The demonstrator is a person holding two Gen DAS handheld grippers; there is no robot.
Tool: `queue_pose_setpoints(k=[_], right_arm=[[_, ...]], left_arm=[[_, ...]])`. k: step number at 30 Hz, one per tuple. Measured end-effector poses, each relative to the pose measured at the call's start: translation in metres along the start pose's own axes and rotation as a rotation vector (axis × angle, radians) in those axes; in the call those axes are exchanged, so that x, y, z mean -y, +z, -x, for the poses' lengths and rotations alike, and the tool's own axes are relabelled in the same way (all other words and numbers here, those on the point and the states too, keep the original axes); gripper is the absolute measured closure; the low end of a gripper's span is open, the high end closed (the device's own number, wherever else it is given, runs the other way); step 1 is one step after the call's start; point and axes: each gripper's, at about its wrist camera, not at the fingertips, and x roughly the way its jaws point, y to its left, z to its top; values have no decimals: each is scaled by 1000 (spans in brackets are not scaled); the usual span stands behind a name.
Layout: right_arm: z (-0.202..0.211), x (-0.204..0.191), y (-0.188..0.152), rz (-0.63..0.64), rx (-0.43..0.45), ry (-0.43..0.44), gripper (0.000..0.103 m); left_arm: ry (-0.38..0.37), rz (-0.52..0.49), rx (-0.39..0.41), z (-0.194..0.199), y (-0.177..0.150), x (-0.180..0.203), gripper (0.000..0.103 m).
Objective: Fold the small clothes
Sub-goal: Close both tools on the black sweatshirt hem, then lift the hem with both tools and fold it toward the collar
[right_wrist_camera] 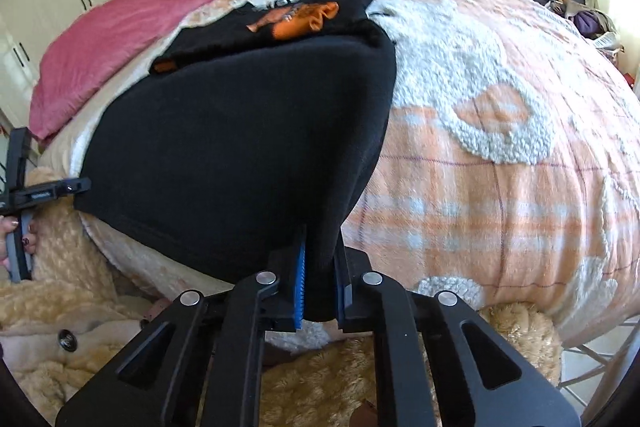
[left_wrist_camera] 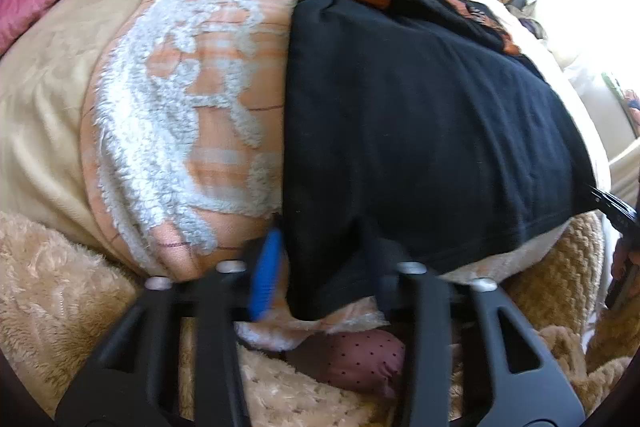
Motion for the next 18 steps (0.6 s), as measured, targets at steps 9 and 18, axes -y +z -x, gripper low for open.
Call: queue_pose_setpoints(k=[9, 18], right_arm=[[28, -1, 14, -11, 89, 43, 93], [53, -3, 34, -27, 185, 67, 93]], left_arm=[[-39, 4, 36, 21, 4, 1, 100], [-64, -3, 117, 47, 23, 6, 100]])
